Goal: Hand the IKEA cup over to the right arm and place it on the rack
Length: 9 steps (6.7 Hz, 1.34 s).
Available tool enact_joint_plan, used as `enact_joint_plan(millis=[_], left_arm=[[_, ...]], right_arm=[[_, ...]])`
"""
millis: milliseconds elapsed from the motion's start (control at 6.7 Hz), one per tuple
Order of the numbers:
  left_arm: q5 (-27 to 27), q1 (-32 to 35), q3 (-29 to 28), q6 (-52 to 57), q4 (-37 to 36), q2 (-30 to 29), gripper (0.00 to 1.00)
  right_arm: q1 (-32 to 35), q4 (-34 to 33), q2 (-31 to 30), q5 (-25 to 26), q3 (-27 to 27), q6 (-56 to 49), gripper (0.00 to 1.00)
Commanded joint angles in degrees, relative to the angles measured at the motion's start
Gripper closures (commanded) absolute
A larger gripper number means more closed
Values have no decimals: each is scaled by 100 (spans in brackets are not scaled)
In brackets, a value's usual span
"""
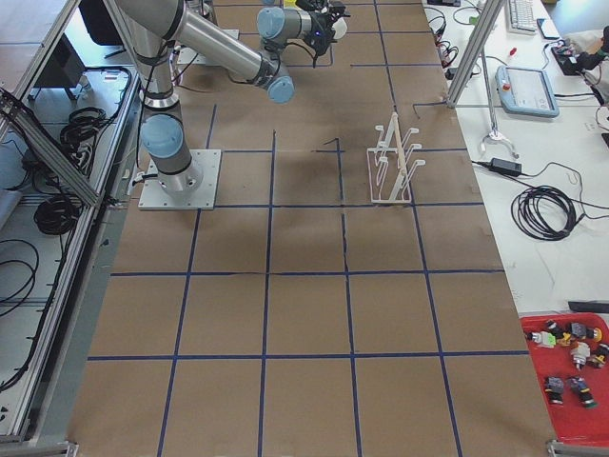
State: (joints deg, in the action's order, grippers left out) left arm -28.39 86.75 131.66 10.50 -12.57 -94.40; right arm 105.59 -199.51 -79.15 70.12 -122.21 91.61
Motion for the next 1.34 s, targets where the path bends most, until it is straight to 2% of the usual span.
enact_joint_plan(millis=[0,149,448,597,746,895,1044,1194], left_arm=[[0,0,0,-4,0,0,94],[0,0,0,-4,0,0,94],[-26,0,-9,-4,0,1,91],[-35,-9,-44,-100,0,0,66],[-35,-9,-53,-353,-9,0,35],[-35,-9,-62,-530,-87,-26,9],[-52,-17,-62,-566,-392,-104,2],[-61,-87,-62,-671,-439,-79,1]], right_arm=[[-4,0,-12,-7,5,-3,25],[-4,0,-21,-60,5,-11,39],[-4,0,-30,-60,-4,-29,54],[-4,0,-30,-60,-4,-46,59],[-4,0,-21,-69,-4,-55,62],[-4,0,-21,-69,-4,-55,64],[-4,0,-12,-69,5,-108,67],[-4,0,5,-69,13,-152,70]])
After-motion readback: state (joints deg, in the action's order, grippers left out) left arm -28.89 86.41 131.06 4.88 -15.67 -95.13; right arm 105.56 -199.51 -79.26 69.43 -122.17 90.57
